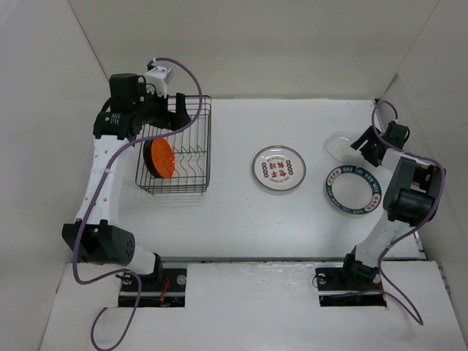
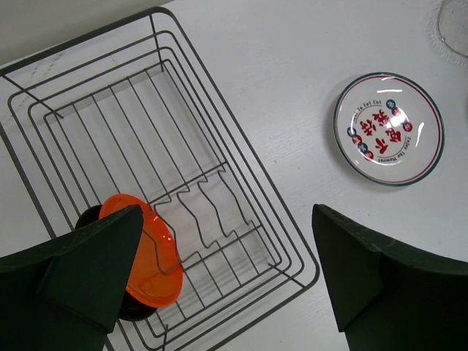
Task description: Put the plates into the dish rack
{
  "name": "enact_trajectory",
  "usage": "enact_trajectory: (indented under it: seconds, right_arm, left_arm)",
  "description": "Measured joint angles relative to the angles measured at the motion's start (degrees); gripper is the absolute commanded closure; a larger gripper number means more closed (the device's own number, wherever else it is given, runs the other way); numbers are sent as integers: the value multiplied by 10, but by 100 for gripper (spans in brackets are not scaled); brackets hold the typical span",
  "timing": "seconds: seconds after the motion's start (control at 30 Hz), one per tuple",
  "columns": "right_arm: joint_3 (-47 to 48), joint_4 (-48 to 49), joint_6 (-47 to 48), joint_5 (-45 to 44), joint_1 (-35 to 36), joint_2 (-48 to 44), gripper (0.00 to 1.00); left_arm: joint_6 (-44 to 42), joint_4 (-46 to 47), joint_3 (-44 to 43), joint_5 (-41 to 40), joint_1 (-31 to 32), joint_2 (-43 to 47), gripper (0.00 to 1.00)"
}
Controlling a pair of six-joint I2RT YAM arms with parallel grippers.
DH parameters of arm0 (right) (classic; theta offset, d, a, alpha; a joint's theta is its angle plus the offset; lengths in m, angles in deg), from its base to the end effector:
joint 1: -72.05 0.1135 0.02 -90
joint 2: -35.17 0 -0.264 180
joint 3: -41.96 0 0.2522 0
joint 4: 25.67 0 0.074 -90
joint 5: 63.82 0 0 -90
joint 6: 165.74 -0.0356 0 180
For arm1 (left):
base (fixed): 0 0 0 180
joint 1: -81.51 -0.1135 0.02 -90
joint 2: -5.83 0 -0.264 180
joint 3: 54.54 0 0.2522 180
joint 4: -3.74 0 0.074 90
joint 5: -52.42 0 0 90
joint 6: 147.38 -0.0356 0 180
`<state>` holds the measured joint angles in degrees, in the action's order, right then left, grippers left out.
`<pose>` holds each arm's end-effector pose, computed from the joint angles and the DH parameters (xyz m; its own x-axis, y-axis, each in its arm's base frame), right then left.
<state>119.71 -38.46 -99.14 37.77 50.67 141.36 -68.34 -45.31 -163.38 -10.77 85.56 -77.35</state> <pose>0.3725 -0.1382 0.1752 -0.4773 0.6047 -0.6376 0.4424 0.7923 0.4202 0.3111 -0.0381 0.4429 -0.2983 0.1912 -0.9351 0.5426 0.8400 -0.0013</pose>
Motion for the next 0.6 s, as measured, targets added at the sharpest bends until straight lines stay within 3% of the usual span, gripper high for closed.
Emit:
enact_trajectory:
  seconds: [0.13,0.43,0.5,0.6]
  right_arm:
    - [38,-31,-1,-7,0,15,32]
    - [118,-141,-4,-29,0,73,39]
    - [130,-156,-4,-33,0,79,48]
    - [148,-180,-4,-39,0,88,76]
  left_arm:
    - [0,-2,6,13,-7,0,0]
    - [0,-1,9,33,-27,0,0]
    - [1,-1,10,37,-34,0,0]
    - [1,-1,10,43,-41,0,0]
